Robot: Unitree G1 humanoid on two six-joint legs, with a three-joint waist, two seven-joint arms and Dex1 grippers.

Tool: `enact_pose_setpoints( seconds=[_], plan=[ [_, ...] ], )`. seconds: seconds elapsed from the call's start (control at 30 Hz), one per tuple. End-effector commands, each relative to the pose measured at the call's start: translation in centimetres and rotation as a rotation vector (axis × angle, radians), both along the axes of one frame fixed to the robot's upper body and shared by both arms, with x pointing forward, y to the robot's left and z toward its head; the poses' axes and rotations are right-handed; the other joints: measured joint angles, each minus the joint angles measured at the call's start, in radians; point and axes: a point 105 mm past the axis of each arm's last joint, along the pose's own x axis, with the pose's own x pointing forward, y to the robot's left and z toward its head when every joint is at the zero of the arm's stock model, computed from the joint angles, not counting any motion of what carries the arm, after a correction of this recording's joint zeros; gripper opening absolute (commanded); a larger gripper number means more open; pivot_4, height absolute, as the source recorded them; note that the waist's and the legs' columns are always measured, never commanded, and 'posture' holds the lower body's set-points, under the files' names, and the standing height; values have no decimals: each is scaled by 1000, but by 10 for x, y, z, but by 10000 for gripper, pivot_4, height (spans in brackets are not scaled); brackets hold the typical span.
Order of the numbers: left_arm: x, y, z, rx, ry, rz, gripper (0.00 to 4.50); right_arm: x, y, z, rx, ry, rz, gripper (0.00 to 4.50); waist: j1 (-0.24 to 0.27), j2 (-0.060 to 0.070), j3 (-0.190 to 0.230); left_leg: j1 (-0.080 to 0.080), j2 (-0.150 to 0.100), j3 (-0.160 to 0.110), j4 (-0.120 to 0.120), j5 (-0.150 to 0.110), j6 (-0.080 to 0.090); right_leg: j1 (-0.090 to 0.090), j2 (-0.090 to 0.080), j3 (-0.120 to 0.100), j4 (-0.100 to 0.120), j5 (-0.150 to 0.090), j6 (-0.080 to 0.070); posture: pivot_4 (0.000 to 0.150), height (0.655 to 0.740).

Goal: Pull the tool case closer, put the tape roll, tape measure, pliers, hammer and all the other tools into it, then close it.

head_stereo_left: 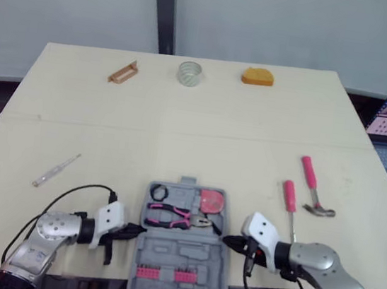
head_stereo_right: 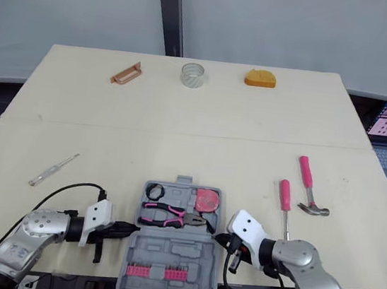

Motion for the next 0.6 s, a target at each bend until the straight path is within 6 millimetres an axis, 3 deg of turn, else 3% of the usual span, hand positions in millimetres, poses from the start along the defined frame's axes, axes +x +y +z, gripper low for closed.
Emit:
enact_pose_setpoints(
  seconds=[0.03, 0.6],
  plan=[
    [-2, -7, 7, -10, -26, -27, 552, -5, 9, 8, 29, -7, 33, 0, 0, 0, 0, 0, 0, 0, 0, 0, 0, 0, 0, 0, 0, 0, 0, 1500, 7400],
    [5, -6, 12, 6, -37, -18, 552, 10, -1, -5, -9, -4, -39, 0, -1, 0, 0, 0, 0, 0, 0, 0, 0, 0, 0, 0, 0, 0, 0, 1500, 7400]
  ],
)
